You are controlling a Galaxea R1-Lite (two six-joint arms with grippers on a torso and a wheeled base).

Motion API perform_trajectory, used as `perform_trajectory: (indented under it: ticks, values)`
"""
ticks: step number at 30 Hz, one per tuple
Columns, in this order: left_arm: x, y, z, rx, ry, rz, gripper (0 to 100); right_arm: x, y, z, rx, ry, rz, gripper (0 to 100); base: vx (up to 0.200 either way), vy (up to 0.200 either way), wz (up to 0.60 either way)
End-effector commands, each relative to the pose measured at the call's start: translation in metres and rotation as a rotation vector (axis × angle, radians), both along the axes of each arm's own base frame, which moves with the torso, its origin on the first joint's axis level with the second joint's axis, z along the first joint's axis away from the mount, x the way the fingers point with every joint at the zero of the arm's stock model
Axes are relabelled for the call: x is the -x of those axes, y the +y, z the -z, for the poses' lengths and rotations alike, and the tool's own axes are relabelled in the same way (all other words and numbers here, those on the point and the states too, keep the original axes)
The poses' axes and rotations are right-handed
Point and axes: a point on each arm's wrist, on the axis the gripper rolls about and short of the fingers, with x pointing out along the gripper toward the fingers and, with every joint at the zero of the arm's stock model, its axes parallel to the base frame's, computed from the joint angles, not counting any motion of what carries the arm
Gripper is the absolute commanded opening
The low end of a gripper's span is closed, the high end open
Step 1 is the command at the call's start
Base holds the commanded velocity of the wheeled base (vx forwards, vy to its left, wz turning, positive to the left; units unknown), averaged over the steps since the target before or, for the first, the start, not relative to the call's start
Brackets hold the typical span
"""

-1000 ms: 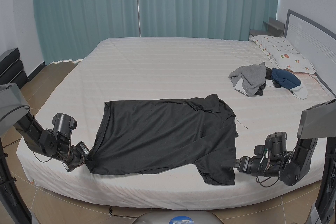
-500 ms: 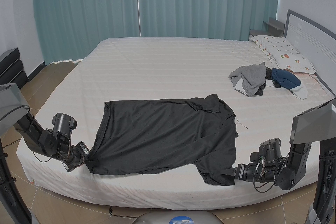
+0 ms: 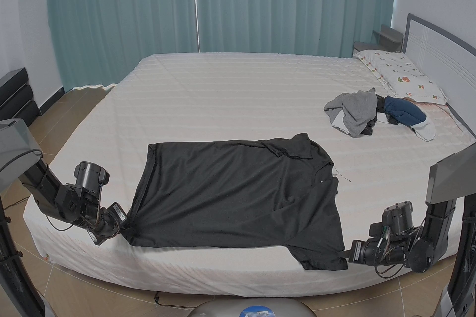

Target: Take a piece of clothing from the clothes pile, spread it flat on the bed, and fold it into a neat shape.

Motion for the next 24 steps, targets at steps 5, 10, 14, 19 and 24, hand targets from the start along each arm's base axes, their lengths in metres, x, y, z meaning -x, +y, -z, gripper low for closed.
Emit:
perform_trajectory:
  ticks: [5, 10, 14, 19, 24]
  values:
    - [0.013, -0.002, 0.004, -0.033, 0.035, 0.066, 0, 0.039, -0.012, -0.011, 0.038, 0.052, -0.016, 0, 0.000, 0.000, 0.00]
    - [0.019, -0.004, 0.002, -0.043, 0.087, 0.091, 0, 0.046, -0.013, -0.010, 0.062, 0.064, -0.010, 0, 0.000, 0.000, 0.00]
    - [0.024, -0.003, -0.003, -0.052, 0.106, 0.114, 0, 0.047, -0.014, -0.007, 0.088, 0.083, 0.002, 0, 0.000, 0.000, 0.00]
    - [0.025, -0.005, -0.004, -0.052, 0.106, 0.120, 100, 0.043, -0.010, -0.012, 0.080, 0.034, -0.009, 100, 0.000, 0.000, 0.00]
    - [0.024, -0.005, -0.004, -0.052, 0.101, 0.119, 100, 0.024, -0.009, -0.031, 0.046, -0.105, 0.013, 100, 0.000, 0.000, 0.00]
